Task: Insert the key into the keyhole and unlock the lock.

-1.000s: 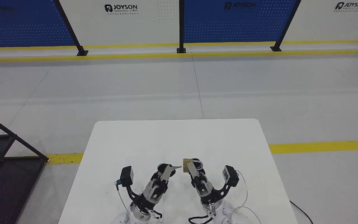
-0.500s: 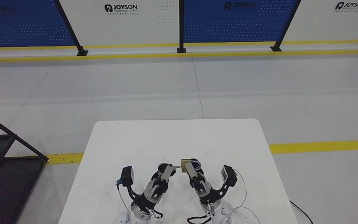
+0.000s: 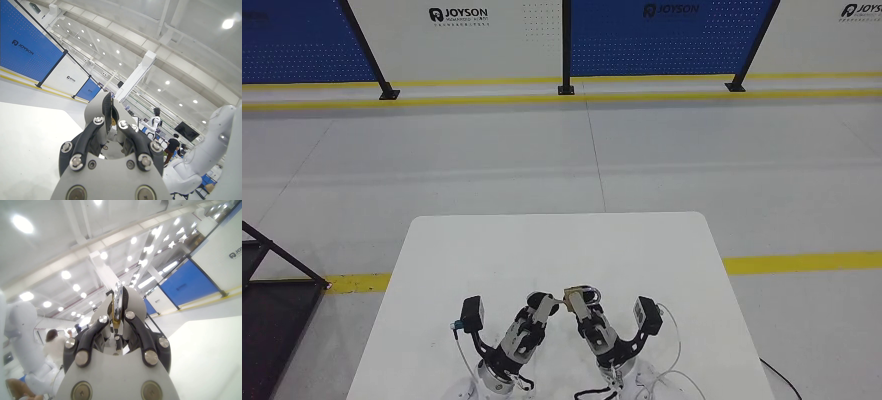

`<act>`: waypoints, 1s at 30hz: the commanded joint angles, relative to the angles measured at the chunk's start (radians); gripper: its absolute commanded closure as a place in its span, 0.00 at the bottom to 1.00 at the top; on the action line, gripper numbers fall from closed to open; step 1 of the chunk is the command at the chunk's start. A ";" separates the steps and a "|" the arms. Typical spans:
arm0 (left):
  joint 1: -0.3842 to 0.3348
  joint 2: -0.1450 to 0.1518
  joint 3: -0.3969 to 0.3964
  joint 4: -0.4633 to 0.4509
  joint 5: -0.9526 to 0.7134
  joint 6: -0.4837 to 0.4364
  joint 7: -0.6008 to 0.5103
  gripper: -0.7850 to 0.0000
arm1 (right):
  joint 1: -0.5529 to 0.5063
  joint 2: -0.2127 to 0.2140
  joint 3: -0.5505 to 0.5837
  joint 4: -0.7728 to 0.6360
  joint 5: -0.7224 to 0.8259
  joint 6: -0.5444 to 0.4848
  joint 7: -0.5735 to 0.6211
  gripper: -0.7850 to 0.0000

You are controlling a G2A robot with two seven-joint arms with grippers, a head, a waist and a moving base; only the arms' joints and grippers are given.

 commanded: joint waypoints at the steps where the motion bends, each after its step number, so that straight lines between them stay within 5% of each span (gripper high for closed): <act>1: 0.001 -0.001 0.001 0.000 0.002 0.000 0.010 1.00 | -0.003 -0.001 0.003 -0.002 0.003 -0.004 -0.010 1.00; 30: -0.016 -0.013 0.030 0.017 -0.015 0.022 0.057 1.00 | -0.016 -0.011 0.020 0.000 0.042 -0.005 -0.005 1.00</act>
